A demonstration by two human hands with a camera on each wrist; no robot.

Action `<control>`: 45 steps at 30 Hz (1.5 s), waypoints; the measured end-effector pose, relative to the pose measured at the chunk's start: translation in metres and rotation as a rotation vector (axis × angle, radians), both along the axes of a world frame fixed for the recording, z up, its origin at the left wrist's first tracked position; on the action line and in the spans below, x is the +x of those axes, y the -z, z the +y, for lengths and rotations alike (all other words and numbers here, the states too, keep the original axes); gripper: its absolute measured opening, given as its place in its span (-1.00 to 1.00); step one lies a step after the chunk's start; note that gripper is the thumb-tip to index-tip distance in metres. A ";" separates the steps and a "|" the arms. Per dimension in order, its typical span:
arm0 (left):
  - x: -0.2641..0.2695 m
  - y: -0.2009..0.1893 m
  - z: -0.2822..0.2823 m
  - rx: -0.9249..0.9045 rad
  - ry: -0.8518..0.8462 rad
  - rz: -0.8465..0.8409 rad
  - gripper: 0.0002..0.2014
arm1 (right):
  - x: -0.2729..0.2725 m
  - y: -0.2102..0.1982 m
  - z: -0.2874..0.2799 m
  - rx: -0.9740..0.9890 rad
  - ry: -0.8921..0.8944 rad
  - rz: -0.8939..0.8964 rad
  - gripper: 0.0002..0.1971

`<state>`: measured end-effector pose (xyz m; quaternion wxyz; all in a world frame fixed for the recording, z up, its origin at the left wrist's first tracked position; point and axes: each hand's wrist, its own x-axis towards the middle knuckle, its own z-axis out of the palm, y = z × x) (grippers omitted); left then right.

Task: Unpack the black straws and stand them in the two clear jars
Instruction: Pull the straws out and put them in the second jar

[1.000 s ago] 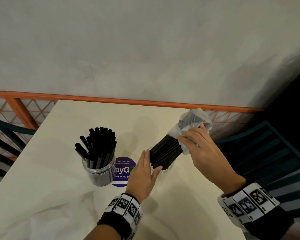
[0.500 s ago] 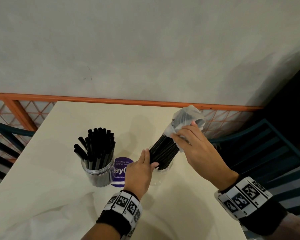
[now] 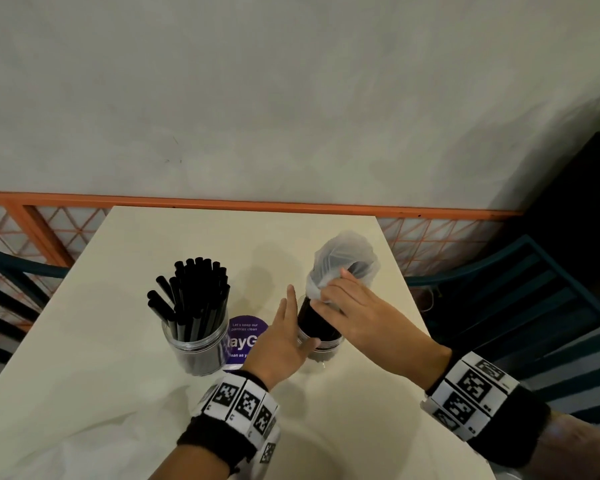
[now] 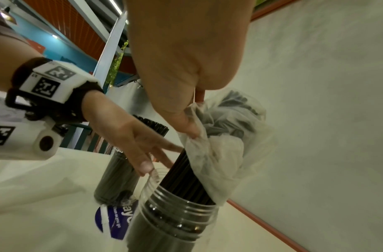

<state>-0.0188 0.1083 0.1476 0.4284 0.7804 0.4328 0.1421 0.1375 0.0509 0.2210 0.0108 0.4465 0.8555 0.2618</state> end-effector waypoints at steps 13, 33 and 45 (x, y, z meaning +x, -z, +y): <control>-0.005 -0.037 0.006 0.085 -0.180 -0.432 -0.49 | 0.011 0.008 -0.009 0.216 0.338 0.103 -0.21; -0.041 -0.121 -0.036 0.312 -0.240 -0.743 -0.86 | -0.022 -0.055 -0.046 -0.380 0.091 1.360 -0.67; -0.121 -0.076 -0.099 0.374 -0.745 -0.271 -0.70 | -0.042 0.015 -0.072 -0.206 0.569 1.726 -0.77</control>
